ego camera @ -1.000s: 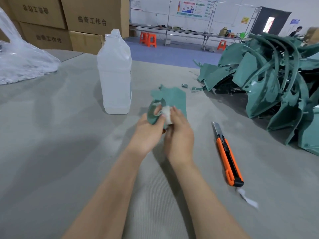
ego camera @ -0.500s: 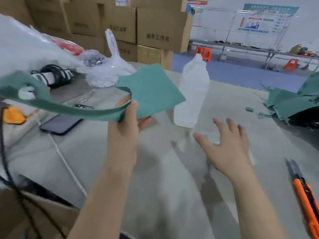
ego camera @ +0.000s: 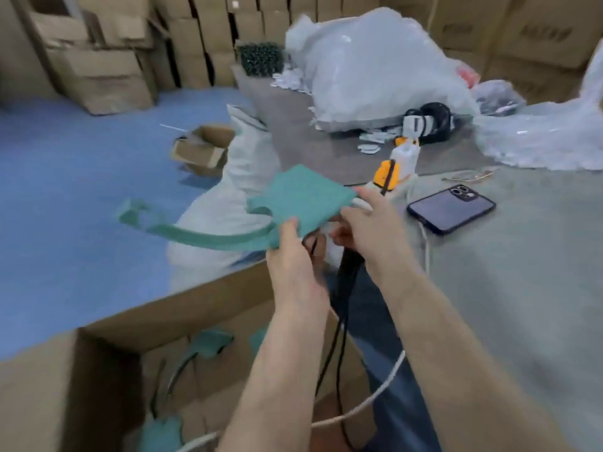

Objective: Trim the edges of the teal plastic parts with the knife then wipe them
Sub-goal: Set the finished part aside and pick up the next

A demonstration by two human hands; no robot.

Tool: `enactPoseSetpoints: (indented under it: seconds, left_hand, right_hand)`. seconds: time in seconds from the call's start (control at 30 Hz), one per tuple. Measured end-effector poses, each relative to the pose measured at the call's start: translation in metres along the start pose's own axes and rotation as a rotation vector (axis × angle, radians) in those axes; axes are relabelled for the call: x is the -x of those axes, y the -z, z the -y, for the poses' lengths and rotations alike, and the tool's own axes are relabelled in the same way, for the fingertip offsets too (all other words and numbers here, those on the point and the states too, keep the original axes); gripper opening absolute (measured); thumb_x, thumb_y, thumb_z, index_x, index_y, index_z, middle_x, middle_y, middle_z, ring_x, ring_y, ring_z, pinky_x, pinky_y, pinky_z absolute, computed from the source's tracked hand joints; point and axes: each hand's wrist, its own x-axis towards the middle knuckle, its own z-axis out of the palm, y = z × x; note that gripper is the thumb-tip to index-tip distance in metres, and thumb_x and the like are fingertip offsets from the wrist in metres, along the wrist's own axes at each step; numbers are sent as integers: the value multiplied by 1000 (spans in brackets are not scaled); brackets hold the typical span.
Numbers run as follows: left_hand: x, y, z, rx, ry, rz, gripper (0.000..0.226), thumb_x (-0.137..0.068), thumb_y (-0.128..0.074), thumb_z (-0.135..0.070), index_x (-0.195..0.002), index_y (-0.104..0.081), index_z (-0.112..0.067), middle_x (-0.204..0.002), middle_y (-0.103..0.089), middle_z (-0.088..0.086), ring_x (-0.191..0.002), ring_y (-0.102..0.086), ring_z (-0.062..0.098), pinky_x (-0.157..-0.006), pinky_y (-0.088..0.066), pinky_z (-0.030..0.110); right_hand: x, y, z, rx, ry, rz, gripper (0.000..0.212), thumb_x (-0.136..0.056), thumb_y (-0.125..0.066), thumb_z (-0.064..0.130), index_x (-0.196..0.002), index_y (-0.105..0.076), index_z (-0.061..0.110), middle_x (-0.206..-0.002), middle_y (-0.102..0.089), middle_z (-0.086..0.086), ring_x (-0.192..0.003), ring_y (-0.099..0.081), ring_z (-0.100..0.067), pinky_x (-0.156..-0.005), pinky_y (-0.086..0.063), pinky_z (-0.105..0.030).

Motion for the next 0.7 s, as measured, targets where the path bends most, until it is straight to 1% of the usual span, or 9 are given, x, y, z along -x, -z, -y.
enactPoseSetpoints:
  seconds: [0.03,0.1,0.17,0.23,0.3,0.4,0.5,0.53,0.7]
  left_hand:
    - [-7,12,-4,51,57,-38,32,-95,-54,-19,-124,-57,-8,-113,-68,10,-93,-66,19,-77,-55,28]
    - [-17,33,-6,113,155,-126,37,-96,-54,-25,-127,-54,-4,-114,-65,12,-100,-64,22,-87,-52,33]
    - [-22,48,-2,129,262,-187,40,-96,-53,-28,-124,-52,0,-109,-64,13,-103,-63,24,-90,-50,35]
    - [-21,55,4,101,330,-211,30,-96,-51,-28,-104,-58,1,-81,-68,12,-84,-66,22,-82,-49,33]
    - [-17,53,11,67,329,-206,30,-95,-49,-25,-76,-58,-4,-52,-63,5,-53,-61,15,-65,-45,28]
    - [0,29,16,-34,244,-111,27,-95,-50,-22,-74,-60,-8,-53,-61,0,-54,-60,13,-55,-49,24]
    - [26,-13,28,-128,109,71,17,-95,-50,-23,-107,-60,-16,-77,-62,-1,-69,-63,9,-62,-49,22]
    - [37,-28,35,-153,76,135,18,-95,-50,-22,-109,-59,-18,-81,-61,-1,-72,-61,9,-67,-49,23]
    - [123,-98,85,-229,83,545,14,-95,-47,-13,-101,-58,-20,-73,-62,-10,-63,-61,3,-74,-49,29]
  right_hand:
    - [-5,-13,-12,117,-9,45,33,-92,-44,-4,-123,-54,2,-82,-65,-13,-47,-59,-12,-58,-54,-32]
    - [-9,-33,-32,413,-55,185,39,-94,-49,9,-133,-50,9,-101,-67,-13,-79,-68,-24,-83,-55,-43]
    - [-5,-44,-49,710,-96,376,49,-96,-51,21,-143,-39,13,-117,-64,-13,-104,-62,-30,-94,-50,-43]
    - [2,-46,-57,832,-104,499,50,-98,-50,25,-145,-36,15,-125,-60,-12,-112,-58,-29,-96,-48,-39]
    - [8,-39,-57,817,-74,514,39,-98,-49,25,-136,-48,17,-120,-63,-9,-109,-60,-26,-90,-49,-34]
    - [14,-13,-43,725,13,402,30,-98,-50,24,-126,-59,19,-119,-65,-1,-108,-60,-16,-88,-46,-26]
    - [26,25,-18,514,120,189,26,-97,-52,17,-121,-62,15,-113,-67,3,-104,-61,-12,-91,-45,-23]
    - [31,41,-8,459,156,94,23,-97,-53,16,-118,-63,16,-108,-67,5,-100,-61,-10,-88,-45,-20]
    - [78,143,35,308,253,-361,17,-96,-54,15,-100,-67,25,-93,-71,12,-82,-65,1,-74,-50,-15]
